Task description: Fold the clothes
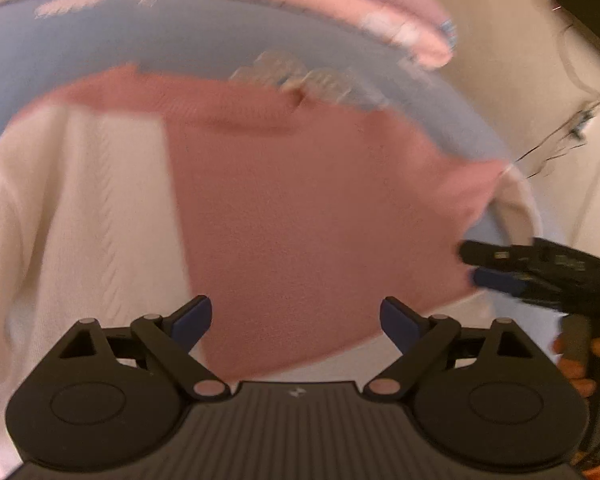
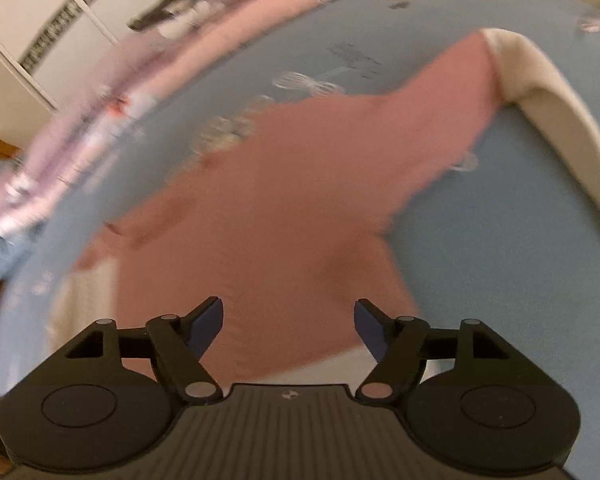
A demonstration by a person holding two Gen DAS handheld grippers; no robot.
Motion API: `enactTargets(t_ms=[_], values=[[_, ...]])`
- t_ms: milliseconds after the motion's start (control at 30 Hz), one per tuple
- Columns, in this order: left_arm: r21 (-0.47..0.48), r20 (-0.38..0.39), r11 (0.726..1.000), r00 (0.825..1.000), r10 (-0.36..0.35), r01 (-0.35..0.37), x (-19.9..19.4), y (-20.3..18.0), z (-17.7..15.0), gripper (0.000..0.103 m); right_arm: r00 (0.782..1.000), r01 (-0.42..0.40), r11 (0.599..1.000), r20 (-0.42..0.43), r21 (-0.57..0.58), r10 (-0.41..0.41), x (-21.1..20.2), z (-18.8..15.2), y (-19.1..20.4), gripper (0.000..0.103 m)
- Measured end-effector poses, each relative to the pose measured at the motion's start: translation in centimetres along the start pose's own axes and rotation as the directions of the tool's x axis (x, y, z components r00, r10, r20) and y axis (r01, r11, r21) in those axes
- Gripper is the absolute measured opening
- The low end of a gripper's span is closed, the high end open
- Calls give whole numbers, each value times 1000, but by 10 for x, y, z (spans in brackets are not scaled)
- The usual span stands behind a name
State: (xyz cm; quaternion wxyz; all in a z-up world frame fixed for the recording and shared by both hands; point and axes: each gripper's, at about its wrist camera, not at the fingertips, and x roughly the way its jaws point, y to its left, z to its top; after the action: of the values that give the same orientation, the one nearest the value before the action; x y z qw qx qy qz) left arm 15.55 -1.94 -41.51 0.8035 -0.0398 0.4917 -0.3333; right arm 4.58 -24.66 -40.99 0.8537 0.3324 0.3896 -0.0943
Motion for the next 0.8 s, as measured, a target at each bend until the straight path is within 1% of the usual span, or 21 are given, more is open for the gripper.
enactTargets(t_ms=[67, 133, 167, 200, 267, 300, 333, 367, 433, 533, 567, 600, 667, 733, 800], values=[[21, 28, 998, 998, -55, 54, -2, -4, 8, 91, 999, -44, 999, 2, -13, 44, 9, 3, 11, 79], [21, 30, 996, 995, -93, 92, 6, -4, 14, 91, 999, -52, 998, -14, -20, 52, 23, 6, 18, 79], [18, 27, 995, 995, -99, 98, 11, -3, 16, 91, 999, -34, 999, -13, -7, 34, 31, 9, 17, 79], [14, 31, 995, 994, -103, 103, 15, 0, 16, 91, 999, -33, 999, -22, 15, 34, 37, 11, 14, 79], [-9, 28, 991, 991, -135, 135, 22, 8, 15, 91, 999, -22, 997, -40, 70, 25, 47, 13, 5, 79], [-25, 12, 990, 990, -138, 138, 25, 14, 14, 91, 999, -37, 995, -29, 89, 40, 47, 12, 2, 79], [-41, -4, 989, 990, -141, 141, 28, 20, 12, 91, 998, -47, 995, -30, 91, 50, 46, 12, 0, 79], [-45, -18, 991, 992, -128, 127, 28, 26, 10, 91, 998, -50, 996, -35, 72, 53, 46, 11, 0, 79], [-42, -7, 991, 992, -125, 124, 20, 38, 5, 90, 998, -37, 999, -44, 20, 37, 45, 10, 4, 79], [-86, 7, 992, 996, -93, 93, 2, 59, -5, 89, 998, -20, 999, -54, -33, 18, 48, 8, 9, 80], [-97, 13, 990, 995, -101, 102, -4, 66, -9, 87, 998, -17, 999, -57, -40, 15, 49, 8, 10, 80], [-102, 18, 989, 994, -109, 110, -10, 70, -12, 87, 998, -14, 999, -59, -47, 11, 50, 8, 12, 81], [-116, -11, 991, 997, -71, 70, -17, 74, -15, 84, 998, -13, 999, -60, -49, 10, 50, 9, 12, 84], [-136, -3, 986, 995, -97, 96, -31, 72, -15, 83, 998, -4, 999, -62, -49, 1, 50, 9, 13, 84], [-124, 39, 976, 984, -176, 180, -52, 70, -6, 83, 998, 5, 999, -65, -49, -9, 50, 9, 15, 85]])
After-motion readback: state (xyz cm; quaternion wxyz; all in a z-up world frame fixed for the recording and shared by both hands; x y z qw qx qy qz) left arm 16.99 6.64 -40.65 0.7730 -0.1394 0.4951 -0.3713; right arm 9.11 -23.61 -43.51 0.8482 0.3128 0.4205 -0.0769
